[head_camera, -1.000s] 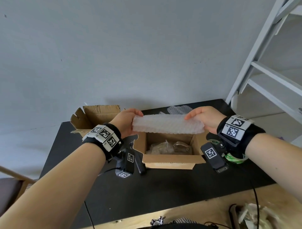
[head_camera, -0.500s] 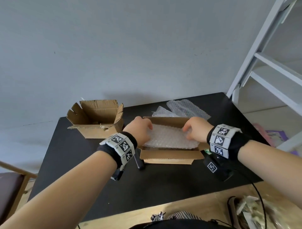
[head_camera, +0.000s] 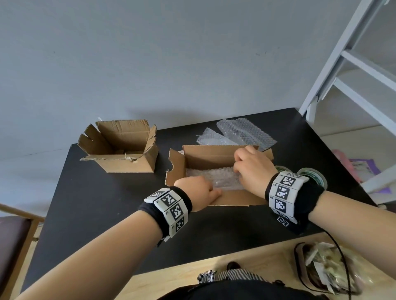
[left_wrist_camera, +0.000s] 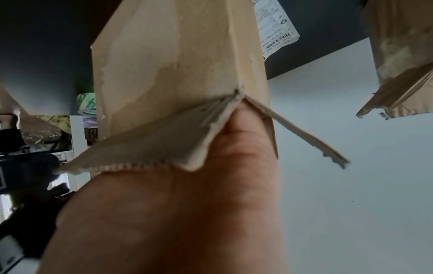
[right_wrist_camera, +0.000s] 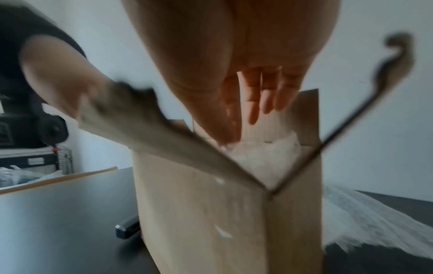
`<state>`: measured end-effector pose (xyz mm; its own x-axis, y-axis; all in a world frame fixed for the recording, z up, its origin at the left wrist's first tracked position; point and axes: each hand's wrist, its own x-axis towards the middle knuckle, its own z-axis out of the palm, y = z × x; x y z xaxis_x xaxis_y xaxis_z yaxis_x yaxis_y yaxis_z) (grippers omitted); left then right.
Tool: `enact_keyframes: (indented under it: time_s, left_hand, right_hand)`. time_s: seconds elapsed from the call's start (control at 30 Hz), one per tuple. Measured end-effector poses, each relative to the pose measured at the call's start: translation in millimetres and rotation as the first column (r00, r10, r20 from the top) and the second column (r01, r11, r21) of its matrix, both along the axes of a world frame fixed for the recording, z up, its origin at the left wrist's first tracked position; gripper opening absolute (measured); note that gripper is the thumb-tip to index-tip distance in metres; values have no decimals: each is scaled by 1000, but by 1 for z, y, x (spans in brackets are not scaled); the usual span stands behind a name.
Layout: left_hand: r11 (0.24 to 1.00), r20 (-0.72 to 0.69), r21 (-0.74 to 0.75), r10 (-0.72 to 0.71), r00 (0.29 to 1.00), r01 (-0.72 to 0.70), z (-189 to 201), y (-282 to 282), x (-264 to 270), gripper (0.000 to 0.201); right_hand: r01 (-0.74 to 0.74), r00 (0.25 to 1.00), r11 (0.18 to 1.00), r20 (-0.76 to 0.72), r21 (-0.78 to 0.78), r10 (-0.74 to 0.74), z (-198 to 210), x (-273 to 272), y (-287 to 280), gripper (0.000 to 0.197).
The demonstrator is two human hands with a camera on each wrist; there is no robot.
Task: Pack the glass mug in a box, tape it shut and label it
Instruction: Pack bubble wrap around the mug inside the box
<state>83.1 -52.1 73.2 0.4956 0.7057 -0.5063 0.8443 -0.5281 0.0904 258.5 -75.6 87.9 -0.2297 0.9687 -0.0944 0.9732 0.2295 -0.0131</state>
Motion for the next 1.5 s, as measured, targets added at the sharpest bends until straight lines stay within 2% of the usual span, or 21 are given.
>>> enact_keyframes:
  time_s: [0.03,0.1,0.2,0.3,0.43,0.6,0.7,0.93,1.1,1.23,1.33,1.4,1.5]
  left_hand:
    - [1000,-4,7,-6,1000,6,-2,0,0,56]
    - [1000,-24,13,-23,999,23,-3,-1,0,57]
    - [998,-54,15,-54,997,55,-2,0,-1,51]
    - [997,-63,32,-68,996,70,-1,-2,0,47]
    - [994,-98,66,-76,992,83,2,-3,-1,57]
    - [988,-213,37,-138,967,149,5,2,-3,67]
    - [990,-209,9,-136,968,141,8,4,-3,66]
    - [993,-171,49,-100,980,110,6,4,-9,69]
    - [996,-16,92,-8,1000,10,15,19,-11,68]
    - [980,149,186,37,988,-65,48,36,-7,57]
    - [967,256,215,80,963,-138,72,57,-1,51]
    - [961,284,221,99,954,-165,86,72,4,46]
    - [963,278,213,100,955,-162,97,94,17,38]
  right_hand:
    - [-42,999,999,-33,-15,41,2,-3,-3,19]
    - [-31,997,975,-77,-220,15,5,-10,-8,33]
    - [-9,1000,890,-16,-457,2,1,-15,-9,49]
    - [15,999,843,-32,-537,-38,-5,-15,-7,55]
    - [52,996,814,-33,-579,-88,-9,-12,-6,57]
    - [66,997,799,0,-597,-82,-8,-14,-9,60]
    - [58,997,797,0,-601,-72,-6,-15,-5,61]
    - [52,998,801,-3,-596,-67,1,-14,-5,62]
    - [86,982,864,-104,-496,-158,15,-7,7,51]
    - [95,964,905,-188,-415,-187,43,7,24,46]
    - [76,960,937,-229,-342,-161,67,23,42,34]
    - [91,953,950,-250,-298,-170,79,35,56,26]
    - [154,945,953,-244,-259,-219,86,56,78,25]
